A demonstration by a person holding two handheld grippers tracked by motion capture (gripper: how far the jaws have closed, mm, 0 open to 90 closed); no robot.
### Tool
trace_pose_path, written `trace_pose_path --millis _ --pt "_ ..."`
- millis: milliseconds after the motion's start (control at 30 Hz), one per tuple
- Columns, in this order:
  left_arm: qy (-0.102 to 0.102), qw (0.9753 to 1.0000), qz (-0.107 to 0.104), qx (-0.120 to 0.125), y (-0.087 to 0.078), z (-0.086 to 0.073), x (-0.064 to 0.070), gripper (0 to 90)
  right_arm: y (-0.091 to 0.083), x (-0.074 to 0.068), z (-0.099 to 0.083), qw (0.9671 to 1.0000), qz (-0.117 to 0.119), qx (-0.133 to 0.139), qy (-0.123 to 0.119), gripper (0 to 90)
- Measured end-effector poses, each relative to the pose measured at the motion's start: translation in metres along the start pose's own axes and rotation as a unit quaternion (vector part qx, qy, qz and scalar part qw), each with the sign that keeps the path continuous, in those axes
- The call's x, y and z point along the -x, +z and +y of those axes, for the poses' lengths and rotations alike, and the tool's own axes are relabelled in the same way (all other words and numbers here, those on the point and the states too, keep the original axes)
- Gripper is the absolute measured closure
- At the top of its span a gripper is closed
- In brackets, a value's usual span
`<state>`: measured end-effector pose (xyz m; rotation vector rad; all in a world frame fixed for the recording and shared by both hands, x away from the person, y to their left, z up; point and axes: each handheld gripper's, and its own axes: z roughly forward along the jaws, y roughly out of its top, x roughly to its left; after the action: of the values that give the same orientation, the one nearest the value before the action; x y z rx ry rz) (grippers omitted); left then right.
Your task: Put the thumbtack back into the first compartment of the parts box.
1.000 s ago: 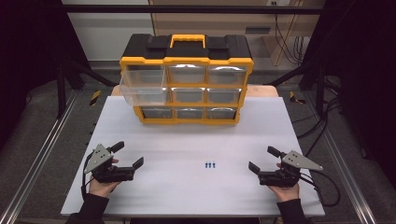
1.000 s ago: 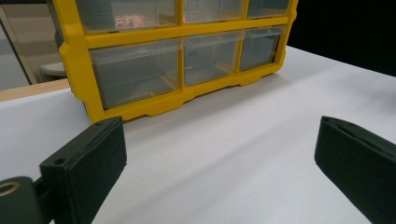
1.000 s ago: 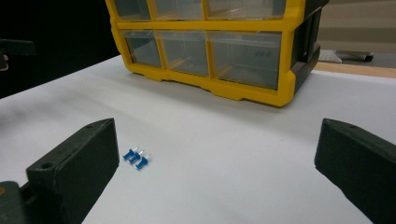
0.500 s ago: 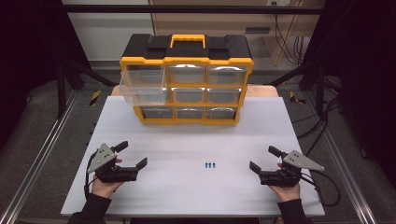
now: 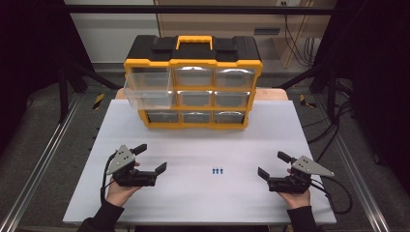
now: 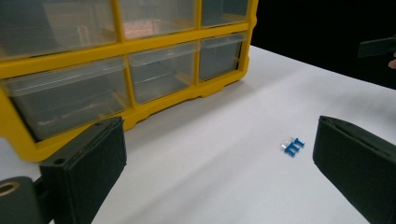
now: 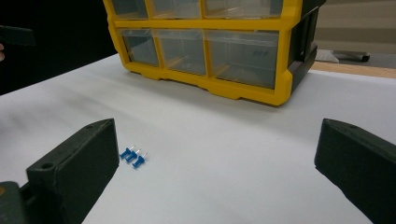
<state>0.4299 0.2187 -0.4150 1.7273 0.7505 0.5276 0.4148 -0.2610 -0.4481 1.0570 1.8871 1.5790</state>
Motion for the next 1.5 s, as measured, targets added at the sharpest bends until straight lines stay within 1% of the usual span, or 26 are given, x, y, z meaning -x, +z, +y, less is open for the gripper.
trace_pose_path --millis 67,200,367,400,533,633,700,733,767,800,867,933,967,1067,1100,1233,1267,1300,1333,1367,1500 --pt "0.006 1.0 -0.003 -0.005 0.005 0.002 0.004 2.3 0.0 0.0 0.0 1.0 0.0 0.0 0.0 0.5" --pt "0.009 0.9999 -0.007 -0.011 0.014 0.006 0.012 2.3 0.0 0.0 0.0 1.0 -0.002 0.0 -0.002 0.5" --pt "0.006 0.9998 -0.014 -0.014 0.032 0.013 0.022 2.3 0.0 0.0 0.0 1.0 -0.001 0.001 -0.004 0.5" --pt "0.009 0.9997 -0.016 -0.019 0.035 0.014 0.024 2.4 0.0 0.0 0.0 1.0 -0.001 0.001 -0.003 0.5" --pt "0.01 0.9992 -0.024 -0.029 0.051 0.014 0.032 2.4 0.0 0.0 0.0 1.0 0.0 0.002 -0.001 0.5" --pt "0.007 0.9989 -0.028 -0.037 0.061 0.014 0.038 2.4 0.0 0.0 0.0 1.0 0.0 0.001 -0.002 0.5" --pt "0.007 0.9985 -0.03 -0.046 0.067 0.014 0.042 2.5 0.0 0.0 0.0 1.0 0.0 0.002 -0.002 0.5" --pt "0.007 0.9985 -0.03 -0.046 0.067 0.014 0.042 2.5 0.0 0.0 0.0 1.0 -0.001 0.002 -0.001 0.5" --pt "0.007 0.9982 -0.03 -0.052 0.073 0.014 0.045 2.7 0.0 0.0 0.0 1.0 0.0 0.002 -0.002 0.5" --pt "0.007 0.9982 -0.03 -0.052 0.073 0.014 0.045 2.7 0.0 0.0 0.0 1.0 0.0 0.002 -0.002 0.5" --pt "0.001 0.9978 -0.031 -0.058 0.082 0.013 0.049 3.2 0.0 0.0 0.0 1.0 0.0 0.002 -0.003 0.5" --pt "0.0 0.9976 -0.032 -0.062 0.084 0.013 0.051 3.8 0.0 0.0 0.0 1.0 0.0 0.001 -0.003 0.5" --pt "-0.003 0.9971 -0.032 -0.069 0.091 0.011 0.054 3.8 0.0 0.0 0.0 1.0 0.0 0.001 -0.004 0.5" --pt "-0.001 0.996 -0.027 -0.085 0.099 0.008 0.059 5.0 0.0 0.0 0.0 1.0 0.001 0.0 -0.004 0.5" --pt "-0.001 0.9957 -0.026 -0.089 0.101 0.007 0.061 5.5 0.0 0.001 0.0 1.0 0.001 0.0 -0.009 0.5" --pt "0.001 0.993 -0.027 -0.115 0.112 0.001 0.067 8.4 0.0 0.001 0.0 1.0 0.0 0.001 -0.008 0.5" --pt "0.006 0.9922 -0.026 -0.122 0.114 -0.001 0.069 9.0 0.0 0.001 0.0 1.0 0.0 -0.001 -0.008 0.5" --pt "0.006 0.9922 -0.026 -0.122 0.114 -0.001 0.069 9.9 0.0 0.001 -0.001 1.0 0.001 0.0 -0.009 0.5" --pt "0.003 0.9911 -0.025 -0.13 0.118 -0.004 0.071 11.0 0.0 0.001 -0.001 0.9999 0.001 0.001 -0.012 0.5" --pt "0.004 0.9906 -0.025 -0.135 0.12 -0.006 0.072 12.4 0.0 0.0 -0.001 1.0 0.001 -0.001 -0.007 0.5" --pt "-0.003 0.9886 -0.017 -0.15 0.126 -0.01 0.075 15.5 0.0 0.0 -0.001 1.0 0.002 -0.002 -0.009 0.5"
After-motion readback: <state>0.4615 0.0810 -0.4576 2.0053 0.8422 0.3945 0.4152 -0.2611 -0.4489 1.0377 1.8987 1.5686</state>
